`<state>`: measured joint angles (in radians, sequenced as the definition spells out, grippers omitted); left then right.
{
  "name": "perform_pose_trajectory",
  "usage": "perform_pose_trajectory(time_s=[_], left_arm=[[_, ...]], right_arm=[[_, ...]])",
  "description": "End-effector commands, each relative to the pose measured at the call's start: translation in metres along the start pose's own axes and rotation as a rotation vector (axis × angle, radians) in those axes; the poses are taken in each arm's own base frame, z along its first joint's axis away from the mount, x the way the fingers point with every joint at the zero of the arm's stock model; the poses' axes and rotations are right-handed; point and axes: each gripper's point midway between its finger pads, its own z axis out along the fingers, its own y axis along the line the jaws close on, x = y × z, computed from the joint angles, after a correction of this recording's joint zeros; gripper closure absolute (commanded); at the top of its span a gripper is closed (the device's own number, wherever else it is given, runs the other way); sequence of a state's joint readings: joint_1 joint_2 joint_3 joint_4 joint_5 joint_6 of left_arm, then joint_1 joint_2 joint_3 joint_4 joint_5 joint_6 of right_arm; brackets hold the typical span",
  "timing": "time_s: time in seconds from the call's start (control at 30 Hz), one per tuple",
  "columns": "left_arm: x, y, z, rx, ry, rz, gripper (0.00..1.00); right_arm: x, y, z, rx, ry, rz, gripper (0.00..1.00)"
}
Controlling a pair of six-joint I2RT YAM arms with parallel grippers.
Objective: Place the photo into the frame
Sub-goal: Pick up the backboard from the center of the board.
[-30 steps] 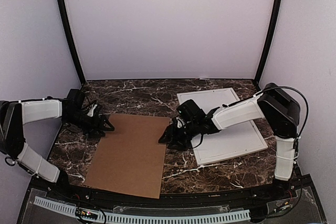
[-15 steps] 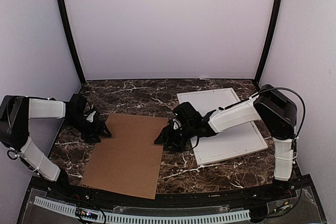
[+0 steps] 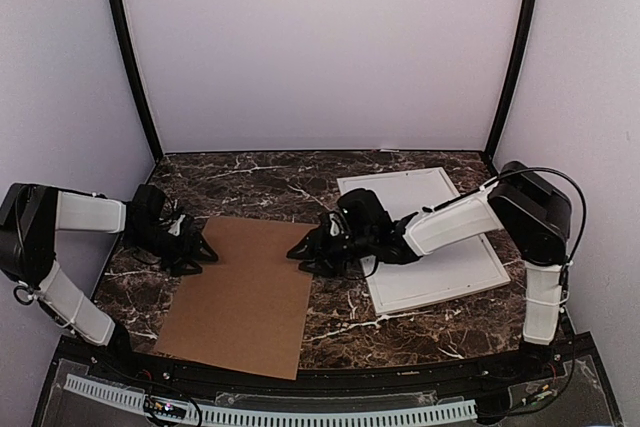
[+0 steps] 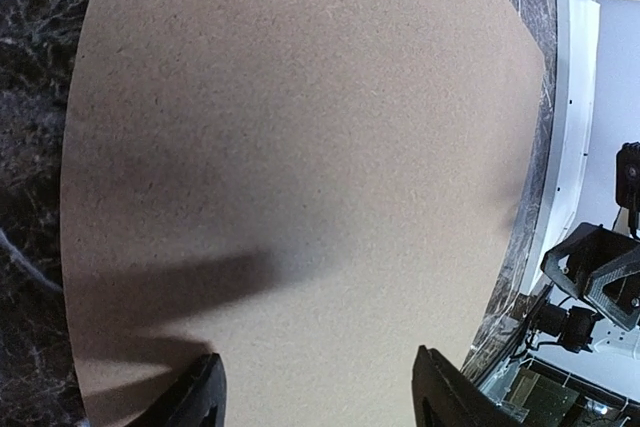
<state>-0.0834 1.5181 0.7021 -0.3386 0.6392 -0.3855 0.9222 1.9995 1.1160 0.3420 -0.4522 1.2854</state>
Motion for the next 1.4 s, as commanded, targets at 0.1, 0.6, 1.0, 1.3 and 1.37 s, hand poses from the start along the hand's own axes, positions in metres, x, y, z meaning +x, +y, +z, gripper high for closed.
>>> perform_pose_trajectory(time_s=[0.1,0.6,1.0,1.3,1.37], left_arm=[[-0.013,0.006,-0.033,-0.178,-0.114,0.055,0.22],[-0.033,0.027,-0.050,-0.342,-0.195,0.058,0.01],[0.005,0.048,-0.013,-0.273,-0.070,-0.108,0.01],[0.042,0.034,0.010,-0.159,0.018,-0.149,0.04],[0.049,0.027,0.015,-0.140,0.031,-0.149,0.05]], right_arm=[[-0.015,-0.005,-0.028,0.198,-0.087,-0.150,0.49],[-0.028,-0.006,-0.137,1.037,-0.305,-0.746,0.13],[0.000,-0.003,-0.129,0.796,-0.269,-0.674,0.01],[0.023,0.014,-0.099,0.527,-0.202,-0.638,0.01],[0.028,0.008,-0.087,0.511,-0.167,-0.603,0.01]])
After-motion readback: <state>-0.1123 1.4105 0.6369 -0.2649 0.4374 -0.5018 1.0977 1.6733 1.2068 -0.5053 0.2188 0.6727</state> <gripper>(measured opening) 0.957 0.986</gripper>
